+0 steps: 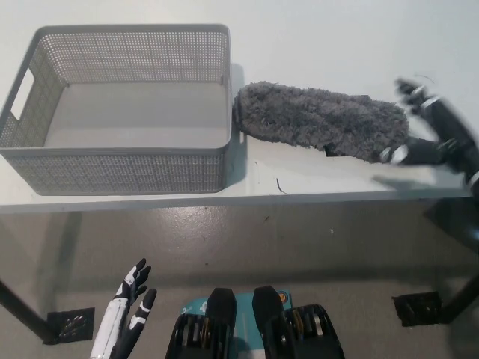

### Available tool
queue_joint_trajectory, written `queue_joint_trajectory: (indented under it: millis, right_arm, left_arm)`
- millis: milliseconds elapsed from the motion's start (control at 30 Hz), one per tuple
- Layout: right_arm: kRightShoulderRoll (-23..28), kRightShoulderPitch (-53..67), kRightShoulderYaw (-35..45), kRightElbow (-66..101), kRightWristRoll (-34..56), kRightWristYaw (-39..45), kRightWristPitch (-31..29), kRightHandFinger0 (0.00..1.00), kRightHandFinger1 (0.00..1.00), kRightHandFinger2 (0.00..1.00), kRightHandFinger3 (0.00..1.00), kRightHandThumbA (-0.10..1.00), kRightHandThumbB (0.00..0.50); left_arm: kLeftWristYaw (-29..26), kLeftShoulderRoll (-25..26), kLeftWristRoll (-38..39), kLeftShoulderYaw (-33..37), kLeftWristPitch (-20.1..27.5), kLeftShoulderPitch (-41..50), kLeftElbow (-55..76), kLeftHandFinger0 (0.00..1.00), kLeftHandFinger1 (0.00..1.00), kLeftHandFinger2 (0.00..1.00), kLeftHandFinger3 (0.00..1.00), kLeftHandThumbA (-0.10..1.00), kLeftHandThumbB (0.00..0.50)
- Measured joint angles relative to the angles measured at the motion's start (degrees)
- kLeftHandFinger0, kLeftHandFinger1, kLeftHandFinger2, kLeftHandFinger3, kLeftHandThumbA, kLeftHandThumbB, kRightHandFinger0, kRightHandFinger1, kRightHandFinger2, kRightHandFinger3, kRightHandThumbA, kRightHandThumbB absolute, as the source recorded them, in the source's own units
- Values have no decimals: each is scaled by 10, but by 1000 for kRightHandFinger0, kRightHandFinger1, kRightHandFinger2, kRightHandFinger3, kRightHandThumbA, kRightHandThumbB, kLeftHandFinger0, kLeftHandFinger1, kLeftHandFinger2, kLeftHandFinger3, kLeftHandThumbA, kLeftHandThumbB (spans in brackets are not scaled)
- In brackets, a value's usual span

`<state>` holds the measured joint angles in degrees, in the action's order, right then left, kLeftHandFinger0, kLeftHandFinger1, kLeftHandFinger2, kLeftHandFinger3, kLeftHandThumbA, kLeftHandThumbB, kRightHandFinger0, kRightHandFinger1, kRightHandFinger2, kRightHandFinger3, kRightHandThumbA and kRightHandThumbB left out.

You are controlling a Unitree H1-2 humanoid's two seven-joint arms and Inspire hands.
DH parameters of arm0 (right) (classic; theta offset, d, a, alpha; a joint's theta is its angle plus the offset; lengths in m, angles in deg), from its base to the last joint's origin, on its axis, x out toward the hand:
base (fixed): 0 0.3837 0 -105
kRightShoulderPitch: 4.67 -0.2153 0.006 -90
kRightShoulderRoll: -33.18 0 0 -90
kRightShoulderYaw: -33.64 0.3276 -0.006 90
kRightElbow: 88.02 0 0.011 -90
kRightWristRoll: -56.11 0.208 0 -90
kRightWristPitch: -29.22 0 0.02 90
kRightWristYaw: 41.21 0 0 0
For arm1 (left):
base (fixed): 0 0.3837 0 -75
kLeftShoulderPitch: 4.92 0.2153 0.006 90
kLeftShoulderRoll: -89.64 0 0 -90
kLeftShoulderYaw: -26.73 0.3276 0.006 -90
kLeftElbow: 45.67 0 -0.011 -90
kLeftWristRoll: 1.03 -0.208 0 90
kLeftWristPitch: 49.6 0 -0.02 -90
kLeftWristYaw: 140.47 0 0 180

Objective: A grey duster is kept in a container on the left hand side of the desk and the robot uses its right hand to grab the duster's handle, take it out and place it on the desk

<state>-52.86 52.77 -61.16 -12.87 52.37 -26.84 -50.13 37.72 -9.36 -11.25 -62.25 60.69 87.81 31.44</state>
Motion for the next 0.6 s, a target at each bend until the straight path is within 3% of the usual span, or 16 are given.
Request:
queue_joint_trajectory:
  millis: [67, 200, 267, 300, 400, 500, 600]
  right_arm:
    - [-28, 32, -8, 36, -3, 0, 0, 1000, 1000, 1000, 1000, 1000, 298]
    - [-81, 95, -19, 104, -9, -1, -1, 1000, 1000, 1000, 1000, 1000, 357]
    - [-99, 123, -24, 137, -13, -1, -1, 1000, 1000, 1000, 1000, 1000, 332]
    - [-108, 139, -25, 154, -15, -2, -2, 1000, 1000, 1000, 1000, 1000, 286]
    - [-131, 190, -27, 216, -22, -5, -7, 1000, 1000, 1000, 1000, 1000, 268]
    - [-140, 228, -25, 265, -26, -10, -15, 1000, 1000, 1000, 1000, 1000, 195]
    - [-147, 290, -16, 337, -28, -20, -40, 1000, 1000, 1000, 1000, 1000, 202]
  left_arm:
    - [0, 0, 0, 0, 0, 0, 0, 1000, 1000, 1000, 1000, 927, 0]
    - [0, 0, 0, 0, 0, 0, 0, 1000, 1000, 1000, 1000, 923, 0]
    - [0, 0, 0, 0, 0, 0, 0, 1000, 1000, 1000, 1000, 932, 0]
    - [0, 0, 0, 0, 0, 0, 0, 1000, 1000, 1000, 1000, 933, 0]
    - [0, 0, 0, 0, 0, 0, 0, 1000, 1000, 1000, 1000, 930, 0]
    - [0, 0, 0, 0, 0, 0, 0, 1000, 1000, 1000, 1000, 931, 0]
    - [0, 0, 0, 0, 0, 0, 0, 1000, 1000, 1000, 1000, 940, 0]
